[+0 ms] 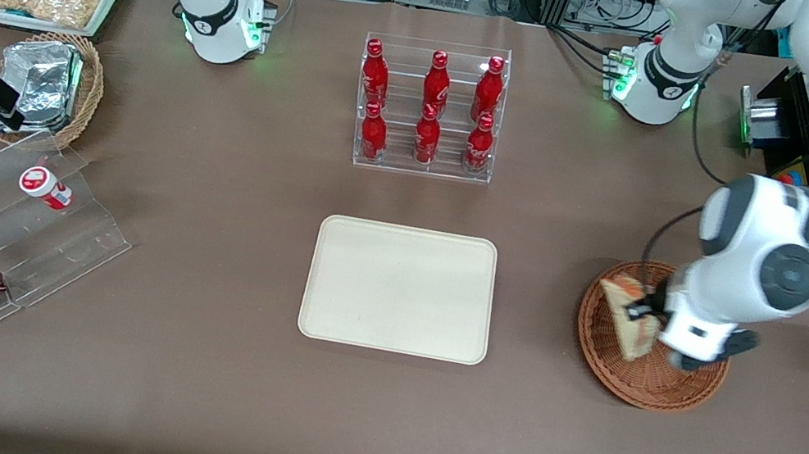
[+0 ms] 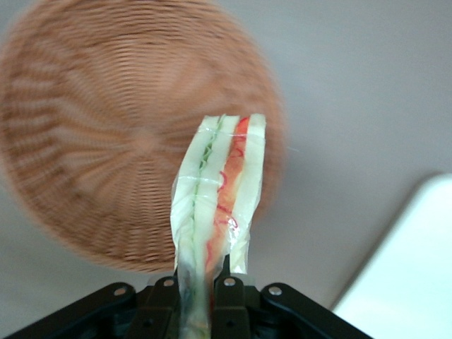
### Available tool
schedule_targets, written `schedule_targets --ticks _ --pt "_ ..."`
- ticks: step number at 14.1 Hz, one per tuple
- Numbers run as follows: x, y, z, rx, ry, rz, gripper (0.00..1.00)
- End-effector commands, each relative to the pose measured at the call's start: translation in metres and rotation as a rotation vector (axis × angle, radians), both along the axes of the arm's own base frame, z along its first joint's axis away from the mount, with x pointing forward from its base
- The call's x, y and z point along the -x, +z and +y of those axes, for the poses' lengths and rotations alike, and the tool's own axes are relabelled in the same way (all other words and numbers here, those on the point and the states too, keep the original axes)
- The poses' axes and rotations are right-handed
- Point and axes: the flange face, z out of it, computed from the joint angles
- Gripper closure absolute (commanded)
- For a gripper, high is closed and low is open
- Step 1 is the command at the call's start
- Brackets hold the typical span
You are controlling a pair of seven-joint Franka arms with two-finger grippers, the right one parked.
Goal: Place sandwich from basket to tray
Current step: 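Carry the sandwich with the left gripper over the cream tray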
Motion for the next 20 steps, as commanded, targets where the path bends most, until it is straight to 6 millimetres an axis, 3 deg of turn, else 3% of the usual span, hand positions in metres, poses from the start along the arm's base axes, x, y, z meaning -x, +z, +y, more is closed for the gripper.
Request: schedule_targets --ticks 1,3,6,11,15,20 --pt "-0.019 0.004 -0.070 0.050 -0.162 -0.051 0.95" --pt "-0.029 -0.001 -0.117 0.083 -0.196 -0.068 0.95" --pt "-0.017 -0.011 -0.209 0.081 -0.274 -0.094 0.97" --pt "0.020 -0.030 -0.293 0.090 -0.299 -0.154 0.97" --pt "0.039 -0.054 -0.340 0.100 -0.313 -0.178 0.95" --pt "0.039 -0.090 -0.349 0.062 -0.242 -0.179 0.94"
